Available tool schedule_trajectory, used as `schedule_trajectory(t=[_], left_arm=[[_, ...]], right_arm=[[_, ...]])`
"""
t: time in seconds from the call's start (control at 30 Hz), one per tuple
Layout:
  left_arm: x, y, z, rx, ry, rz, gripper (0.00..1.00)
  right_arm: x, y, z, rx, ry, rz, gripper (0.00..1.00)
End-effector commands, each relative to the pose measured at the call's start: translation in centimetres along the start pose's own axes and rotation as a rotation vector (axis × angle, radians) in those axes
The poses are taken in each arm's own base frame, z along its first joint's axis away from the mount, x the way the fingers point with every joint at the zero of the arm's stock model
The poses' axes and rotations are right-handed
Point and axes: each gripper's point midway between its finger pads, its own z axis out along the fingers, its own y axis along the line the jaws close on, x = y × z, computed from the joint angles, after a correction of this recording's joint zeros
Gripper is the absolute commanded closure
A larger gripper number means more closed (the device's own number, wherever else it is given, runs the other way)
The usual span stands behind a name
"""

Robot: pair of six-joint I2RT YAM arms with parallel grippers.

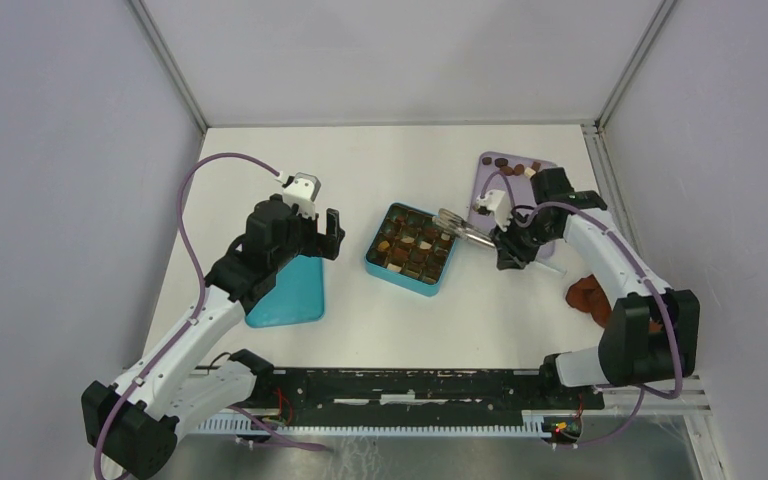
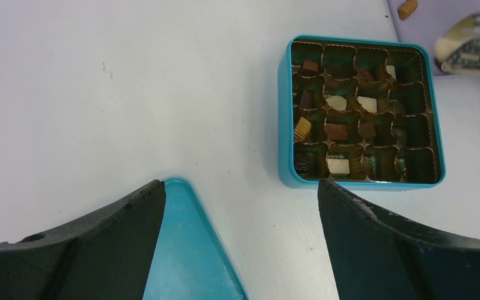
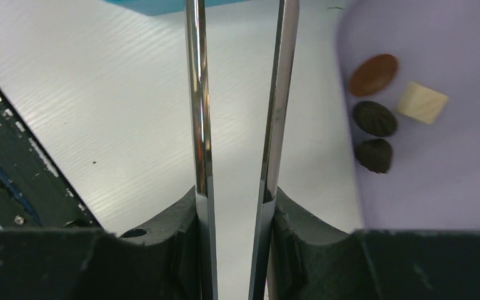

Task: Pack the chocolate
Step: Pick up the fake chocolate from the plate, then place the fake chocolate in the packing box.

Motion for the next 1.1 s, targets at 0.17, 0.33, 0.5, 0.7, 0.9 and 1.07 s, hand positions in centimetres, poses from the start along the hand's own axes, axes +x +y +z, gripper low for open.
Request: schedule_trajectory(t=[0.17,0.33,0.5,0.7,0.9,1.07], left_arm=[[-0.5,0.0,-0.1,0.011,-0.018,0.031,0.04],[-0.5,0.0,-0.2,0.011,-0.018,0.032,0.04],[-0.6,-0.1,-0.2,0.011,-0.021,0.032,0.04],[-0.6,0.0,-0.2,0.012,-0.022,0.031,0.04],[-0.7,0.0,-0.3,0.012,-0.024,0.031,0.04],[-0.7,0.0,-0.3,0.012,-0.026,0.031,0.04]], right_arm=[[0.5,5.7,1.4,-0.108,0.045,-0.171,0.98],[0.8,6.7,2.5,-0.108,0.095,-0.214,0.97],[0.3,6.4,3.3,-0.086,0.122,-0.223,0.95],[0.3,6.5,4.2,-0.094,0.160,-0.224,0.93],[-0.2,6.7,4.6,-0.098,0.161,-0.233,0.84],[-0.3,6.8,4.9,-0.101,0.166,-0.236,0.75]])
